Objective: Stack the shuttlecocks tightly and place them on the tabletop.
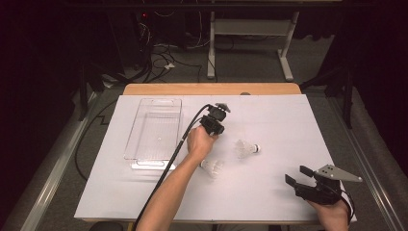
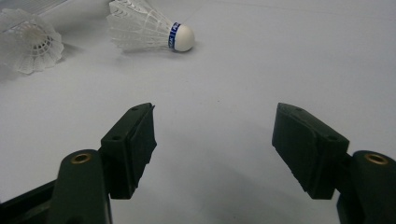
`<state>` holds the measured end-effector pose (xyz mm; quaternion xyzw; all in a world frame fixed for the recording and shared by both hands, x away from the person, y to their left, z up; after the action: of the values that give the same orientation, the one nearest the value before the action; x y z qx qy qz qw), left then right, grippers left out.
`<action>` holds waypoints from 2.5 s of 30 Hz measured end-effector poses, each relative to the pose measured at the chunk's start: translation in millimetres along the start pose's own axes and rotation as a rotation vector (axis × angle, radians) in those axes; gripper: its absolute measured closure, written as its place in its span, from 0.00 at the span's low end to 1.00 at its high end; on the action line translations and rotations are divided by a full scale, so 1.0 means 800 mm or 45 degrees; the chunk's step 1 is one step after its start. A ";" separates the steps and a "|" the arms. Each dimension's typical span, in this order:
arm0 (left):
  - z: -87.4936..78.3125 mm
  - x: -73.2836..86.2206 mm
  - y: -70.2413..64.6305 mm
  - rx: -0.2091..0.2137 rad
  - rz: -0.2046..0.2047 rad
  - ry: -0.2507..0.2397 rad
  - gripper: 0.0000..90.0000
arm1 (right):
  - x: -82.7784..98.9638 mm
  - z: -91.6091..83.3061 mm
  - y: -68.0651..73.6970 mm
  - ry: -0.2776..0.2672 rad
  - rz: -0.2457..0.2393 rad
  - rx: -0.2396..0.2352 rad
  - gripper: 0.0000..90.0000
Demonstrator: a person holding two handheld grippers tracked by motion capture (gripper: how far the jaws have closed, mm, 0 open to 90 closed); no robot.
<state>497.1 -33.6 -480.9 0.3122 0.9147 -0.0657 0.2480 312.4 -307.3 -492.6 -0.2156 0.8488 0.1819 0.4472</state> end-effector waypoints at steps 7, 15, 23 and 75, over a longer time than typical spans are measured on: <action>0.003 -0.002 -0.006 0.024 -0.001 -0.008 0.96 | 0.000 0.000 0.001 0.002 -0.004 -0.005 0.34; 0.007 -0.004 -0.012 0.058 -0.005 -0.010 0.92 | 0.000 0.000 0.001 0.004 0.000 -0.006 0.34; 0.009 -0.007 -0.015 0.072 -0.004 -0.018 0.91 | 0.000 0.000 0.001 0.004 -0.001 -0.008 0.34; -0.045 -0.006 -0.035 0.205 0.056 -0.146 0.59 | 0.000 0.002 0.001 0.010 -0.005 -0.009 0.34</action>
<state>468.4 -48.1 -448.1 0.3466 0.8837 -0.1513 0.2756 312.7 -306.1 -493.5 -0.2196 0.8495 0.1833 0.4433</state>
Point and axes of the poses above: each handheld gripper's, and its own axes: z roughly forward along the jaws, x roughly out of its underside, y roughly to its left, the point moved 6 cm from there along z, roughly forward along the jaws, and after that the axes turned 4 degrees about -x, right-handed, at the moved point
